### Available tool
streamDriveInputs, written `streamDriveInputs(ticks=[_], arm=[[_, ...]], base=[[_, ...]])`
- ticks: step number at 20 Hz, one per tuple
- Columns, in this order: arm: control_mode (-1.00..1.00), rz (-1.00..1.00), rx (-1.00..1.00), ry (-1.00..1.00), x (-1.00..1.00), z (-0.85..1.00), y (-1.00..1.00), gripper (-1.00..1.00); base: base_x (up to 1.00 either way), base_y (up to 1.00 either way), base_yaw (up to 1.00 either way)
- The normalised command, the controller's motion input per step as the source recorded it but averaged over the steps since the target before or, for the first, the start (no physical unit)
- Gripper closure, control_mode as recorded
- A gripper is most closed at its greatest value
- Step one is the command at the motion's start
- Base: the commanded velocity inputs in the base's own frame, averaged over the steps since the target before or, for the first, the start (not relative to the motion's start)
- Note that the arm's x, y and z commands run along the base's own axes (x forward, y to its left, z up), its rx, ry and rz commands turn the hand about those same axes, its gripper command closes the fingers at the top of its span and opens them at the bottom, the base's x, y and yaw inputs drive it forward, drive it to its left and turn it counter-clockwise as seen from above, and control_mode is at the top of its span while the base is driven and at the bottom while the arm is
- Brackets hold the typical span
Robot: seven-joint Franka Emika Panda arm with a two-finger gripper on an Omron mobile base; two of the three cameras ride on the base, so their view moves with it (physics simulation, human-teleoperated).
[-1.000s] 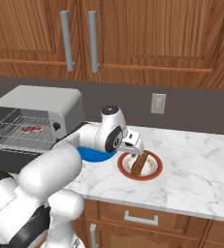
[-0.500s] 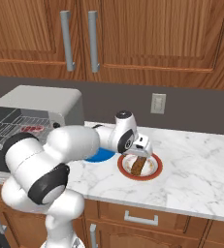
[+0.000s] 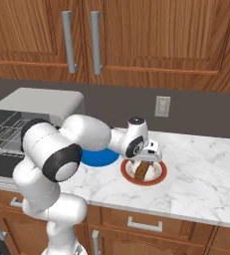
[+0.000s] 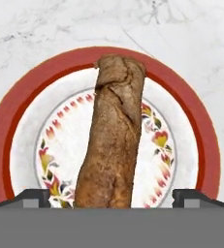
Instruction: Open the toaster oven door. Place the baguette on the top rack in the toaster oven and place the steak on the bottom rack.
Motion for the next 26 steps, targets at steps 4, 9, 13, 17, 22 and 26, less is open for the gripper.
streamDriveInputs(ticks=[4, 9, 13, 17, 22, 26], arm=[[-1.00, 0.02, 0.04, 0.00, 0.22, -0.34, -0.03, -1.00], [-1.00, 0.00, 0.11, 0.00, 0.17, -0.28, 0.00, -1.00], [-1.00, 0.00, 0.08, 0.00, 0.12, -0.32, -0.04, -1.00], [-1.00, 0.00, 0.03, 0.00, 0.12, -0.30, -0.10, -1.00], [-1.00, -0.01, 0.00, 0.00, 0.12, -0.25, -0.05, 1.00], [-1.00, -0.01, 0.00, 0.00, 0.01, -0.17, -0.03, 1.00]], base=[[0.00, 0.00, 0.00], [0.00, 0.00, 0.00], [0.00, 0.00, 0.00], [0.00, 0.00, 0.00], [0.00, 0.00, 0.00], [0.00, 0.00, 0.00]])
